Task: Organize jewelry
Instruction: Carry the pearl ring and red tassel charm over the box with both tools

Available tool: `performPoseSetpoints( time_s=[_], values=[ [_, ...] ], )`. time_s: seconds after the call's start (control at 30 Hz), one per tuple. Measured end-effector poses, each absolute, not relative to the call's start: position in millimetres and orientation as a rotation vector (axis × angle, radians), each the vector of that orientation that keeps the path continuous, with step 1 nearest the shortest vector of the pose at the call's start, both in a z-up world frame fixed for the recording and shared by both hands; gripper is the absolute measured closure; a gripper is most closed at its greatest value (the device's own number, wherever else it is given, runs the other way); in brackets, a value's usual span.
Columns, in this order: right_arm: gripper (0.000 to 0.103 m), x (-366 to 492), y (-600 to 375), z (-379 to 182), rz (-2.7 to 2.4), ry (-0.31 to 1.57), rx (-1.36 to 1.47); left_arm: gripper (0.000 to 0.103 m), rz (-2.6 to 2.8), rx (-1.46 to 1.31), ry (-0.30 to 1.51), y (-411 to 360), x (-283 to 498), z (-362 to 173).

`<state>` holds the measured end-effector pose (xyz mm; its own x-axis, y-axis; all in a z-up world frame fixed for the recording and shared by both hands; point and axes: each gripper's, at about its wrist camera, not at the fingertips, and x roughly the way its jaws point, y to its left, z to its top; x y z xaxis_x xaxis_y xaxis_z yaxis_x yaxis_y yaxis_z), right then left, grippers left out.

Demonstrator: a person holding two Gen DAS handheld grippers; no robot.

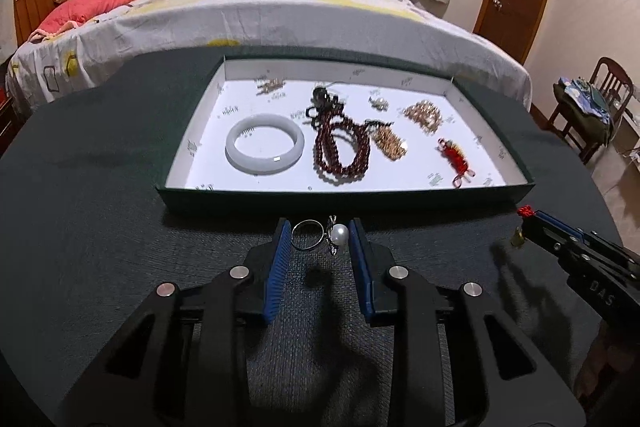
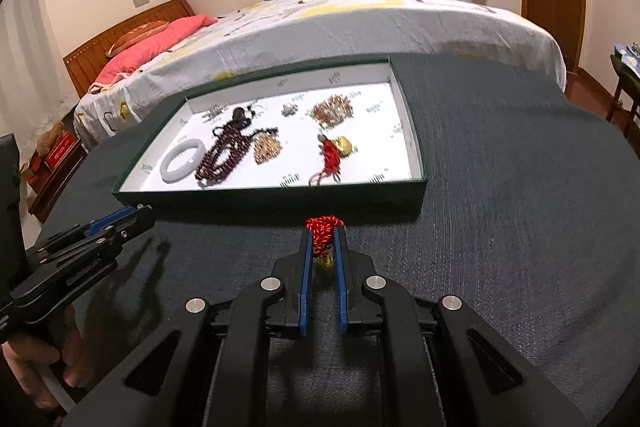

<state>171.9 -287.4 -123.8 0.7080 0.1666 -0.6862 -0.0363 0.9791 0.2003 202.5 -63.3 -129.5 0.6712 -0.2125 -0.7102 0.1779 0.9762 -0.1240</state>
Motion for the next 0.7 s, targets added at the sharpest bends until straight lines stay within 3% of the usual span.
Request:
performPoseSetpoints(
  time_s=[0.7],
  values=[
    [0.092, 154.5, -273.2, -72.6, 0.128, 0.660, 0.146, 0.074, -0.202, -0.058, 0.706, -49.7, 182.6, -79.0]
  ],
)
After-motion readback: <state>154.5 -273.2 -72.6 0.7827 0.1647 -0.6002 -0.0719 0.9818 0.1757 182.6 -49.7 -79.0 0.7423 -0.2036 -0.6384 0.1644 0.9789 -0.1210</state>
